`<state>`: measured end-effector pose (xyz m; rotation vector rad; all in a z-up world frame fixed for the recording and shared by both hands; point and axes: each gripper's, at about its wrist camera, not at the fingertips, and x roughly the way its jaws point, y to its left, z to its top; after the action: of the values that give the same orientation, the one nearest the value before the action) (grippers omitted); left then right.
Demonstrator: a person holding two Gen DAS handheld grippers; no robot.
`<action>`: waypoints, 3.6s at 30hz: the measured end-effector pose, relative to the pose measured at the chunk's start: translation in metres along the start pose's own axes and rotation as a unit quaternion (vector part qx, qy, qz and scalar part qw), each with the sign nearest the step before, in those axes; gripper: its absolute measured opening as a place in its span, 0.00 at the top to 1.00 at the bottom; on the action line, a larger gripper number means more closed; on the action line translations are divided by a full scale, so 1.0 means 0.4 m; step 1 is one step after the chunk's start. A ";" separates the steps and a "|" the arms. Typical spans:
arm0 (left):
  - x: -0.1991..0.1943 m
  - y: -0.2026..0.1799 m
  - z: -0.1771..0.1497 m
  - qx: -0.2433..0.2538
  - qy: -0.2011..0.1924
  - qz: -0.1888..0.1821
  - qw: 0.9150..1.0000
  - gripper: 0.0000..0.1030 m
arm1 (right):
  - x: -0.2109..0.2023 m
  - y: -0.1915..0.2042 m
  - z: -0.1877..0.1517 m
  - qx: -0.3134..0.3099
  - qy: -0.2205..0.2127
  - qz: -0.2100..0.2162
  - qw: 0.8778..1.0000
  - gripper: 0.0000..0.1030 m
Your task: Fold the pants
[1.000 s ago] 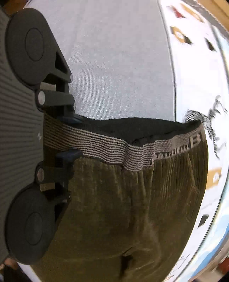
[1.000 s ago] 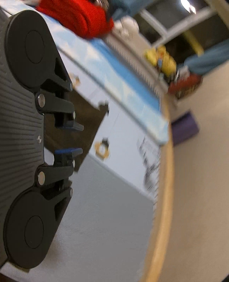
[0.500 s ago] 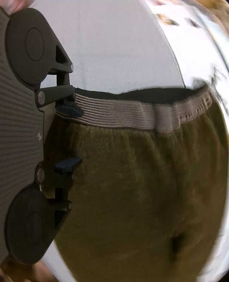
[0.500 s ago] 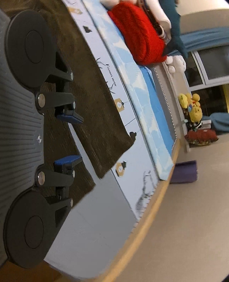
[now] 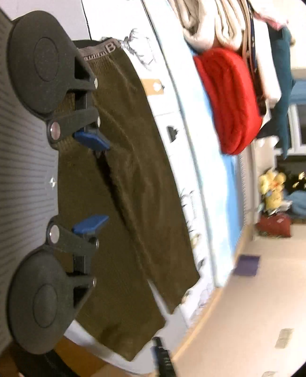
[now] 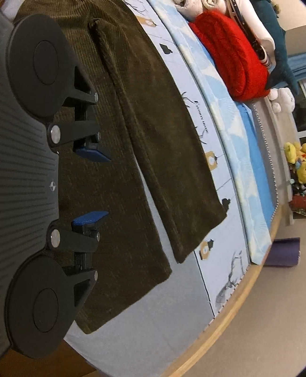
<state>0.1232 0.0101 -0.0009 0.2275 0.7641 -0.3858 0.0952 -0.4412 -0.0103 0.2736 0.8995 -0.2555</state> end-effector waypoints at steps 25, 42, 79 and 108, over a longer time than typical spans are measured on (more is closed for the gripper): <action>0.186 0.485 0.163 -0.203 -0.017 0.145 0.968 0.92 | -0.065 0.265 0.088 -0.137 -0.197 0.006 0.971 0.54; 0.593 0.783 0.091 -0.208 0.029 0.133 0.969 0.20 | 0.016 0.306 0.145 -0.133 -0.176 0.030 0.975 0.89; 0.095 0.512 -0.235 -0.381 0.163 -0.007 0.910 0.32 | -0.036 -0.032 0.088 0.019 -0.110 -0.001 0.994 0.87; 0.167 0.455 -0.099 -0.340 0.032 0.178 0.923 0.88 | -0.104 -0.108 0.028 -0.001 -0.138 -0.051 0.989 0.84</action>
<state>0.2183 0.1711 -0.0650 -0.2772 0.8596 0.2451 0.0644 -0.4812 0.0240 0.1853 0.6399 -0.3771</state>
